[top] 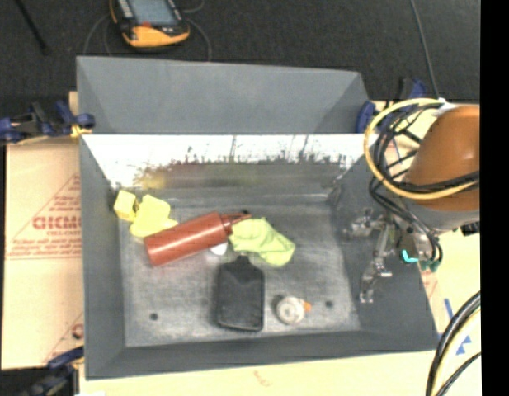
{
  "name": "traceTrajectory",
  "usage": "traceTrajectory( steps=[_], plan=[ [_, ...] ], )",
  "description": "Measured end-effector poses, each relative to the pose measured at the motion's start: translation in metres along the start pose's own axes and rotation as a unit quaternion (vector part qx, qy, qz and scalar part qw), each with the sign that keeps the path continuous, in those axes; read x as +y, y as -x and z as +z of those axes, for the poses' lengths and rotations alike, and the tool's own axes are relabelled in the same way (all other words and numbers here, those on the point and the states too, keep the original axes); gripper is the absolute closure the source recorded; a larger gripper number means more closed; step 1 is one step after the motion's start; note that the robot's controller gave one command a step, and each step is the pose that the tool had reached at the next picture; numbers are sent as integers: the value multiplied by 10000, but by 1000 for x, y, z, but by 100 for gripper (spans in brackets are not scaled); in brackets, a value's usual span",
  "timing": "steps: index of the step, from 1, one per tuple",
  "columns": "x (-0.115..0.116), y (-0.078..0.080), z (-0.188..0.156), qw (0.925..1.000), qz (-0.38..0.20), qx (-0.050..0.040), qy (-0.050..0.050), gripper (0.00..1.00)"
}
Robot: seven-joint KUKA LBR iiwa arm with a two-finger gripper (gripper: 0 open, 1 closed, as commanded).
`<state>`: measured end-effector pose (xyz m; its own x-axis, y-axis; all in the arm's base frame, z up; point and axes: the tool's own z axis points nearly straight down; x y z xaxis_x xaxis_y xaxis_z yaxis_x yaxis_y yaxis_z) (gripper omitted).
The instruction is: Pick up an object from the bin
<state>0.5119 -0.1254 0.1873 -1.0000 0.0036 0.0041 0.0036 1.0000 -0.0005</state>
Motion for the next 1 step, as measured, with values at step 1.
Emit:
traceTrajectory(
  steps=[1],
  plan=[
    [1, 2, -4, 10000, -18, -37, -7, 0]
  ],
)
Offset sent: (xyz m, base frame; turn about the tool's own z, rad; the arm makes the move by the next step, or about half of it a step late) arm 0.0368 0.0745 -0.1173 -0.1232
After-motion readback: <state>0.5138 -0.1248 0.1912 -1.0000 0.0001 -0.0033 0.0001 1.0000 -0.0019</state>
